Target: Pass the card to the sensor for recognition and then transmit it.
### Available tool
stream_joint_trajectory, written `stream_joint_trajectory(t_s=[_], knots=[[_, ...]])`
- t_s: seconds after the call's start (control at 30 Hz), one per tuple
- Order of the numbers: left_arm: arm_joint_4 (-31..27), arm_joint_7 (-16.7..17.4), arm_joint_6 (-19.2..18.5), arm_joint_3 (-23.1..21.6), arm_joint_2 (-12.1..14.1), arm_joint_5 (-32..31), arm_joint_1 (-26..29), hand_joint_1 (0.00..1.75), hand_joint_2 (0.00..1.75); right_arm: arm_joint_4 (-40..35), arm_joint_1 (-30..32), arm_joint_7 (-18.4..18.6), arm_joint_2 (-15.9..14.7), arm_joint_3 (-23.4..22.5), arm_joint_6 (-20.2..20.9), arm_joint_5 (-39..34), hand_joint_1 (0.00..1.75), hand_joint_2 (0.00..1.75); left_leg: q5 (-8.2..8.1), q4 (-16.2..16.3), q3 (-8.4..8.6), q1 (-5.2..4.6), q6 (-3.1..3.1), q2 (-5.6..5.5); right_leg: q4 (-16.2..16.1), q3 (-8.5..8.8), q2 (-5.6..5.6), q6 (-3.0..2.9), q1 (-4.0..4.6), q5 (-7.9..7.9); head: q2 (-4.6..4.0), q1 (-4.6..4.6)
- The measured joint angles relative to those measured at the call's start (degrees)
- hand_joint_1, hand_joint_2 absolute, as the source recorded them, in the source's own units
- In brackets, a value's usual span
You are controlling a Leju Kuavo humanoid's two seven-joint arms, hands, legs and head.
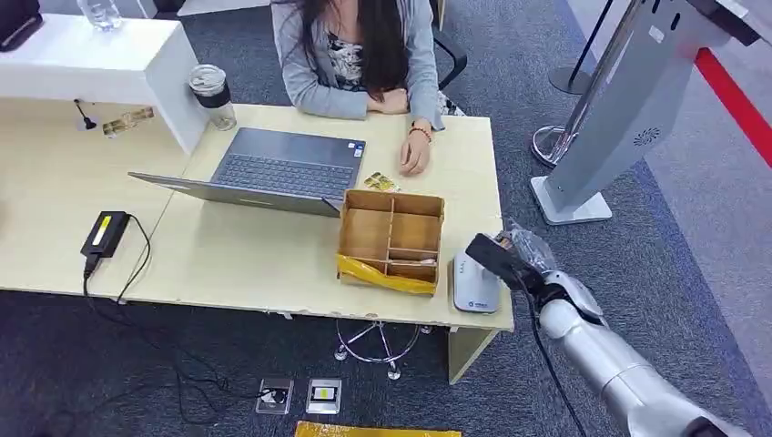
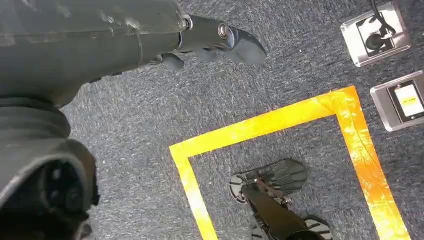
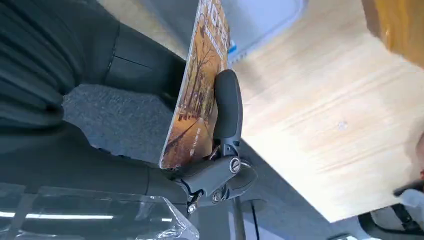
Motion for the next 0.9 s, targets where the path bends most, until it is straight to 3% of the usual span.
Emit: stream_joint_trajectory(t_s=[0.53,0.67,0.9], knots=[[0.00,-0.90,-1.33,0.00,0.83,-1.75,0.06,0.00,0.00,-3.91,-18.47,2.82,-7.39,-4.02,6.77,3.89,1.75,1.75,0.02,0.01,-0.06,-0.02,-0.01,0.01,0.01,-0.06,0.03,-0.01,-0.01,0.03,0.00,-0.04],[0.00,-1.79,-1.57,0.00,0.92,-2.23,0.03,0.00,0.00,-4.64,-21.05,2.71,-7.12,-3.76,7.47,5.58,1.75,1.75,0.03,0.00,-0.09,0.01,-0.02,-0.01,0.02,-0.02,-0.03,-0.01,0.01,0.03,0.00,0.00],[0.00,-2.67,-1.49,0.00,0.87,-2.49,-0.12,0.00,0.00,-4.90,-21.24,2.23,-2.21,-2.32,5.77,7.89,1.75,1.75,0.04,0.00,-0.08,0.05,-0.03,0.00,0.03,-0.05,-0.01,-0.01,0.06,0.03,0.00,0.00]])
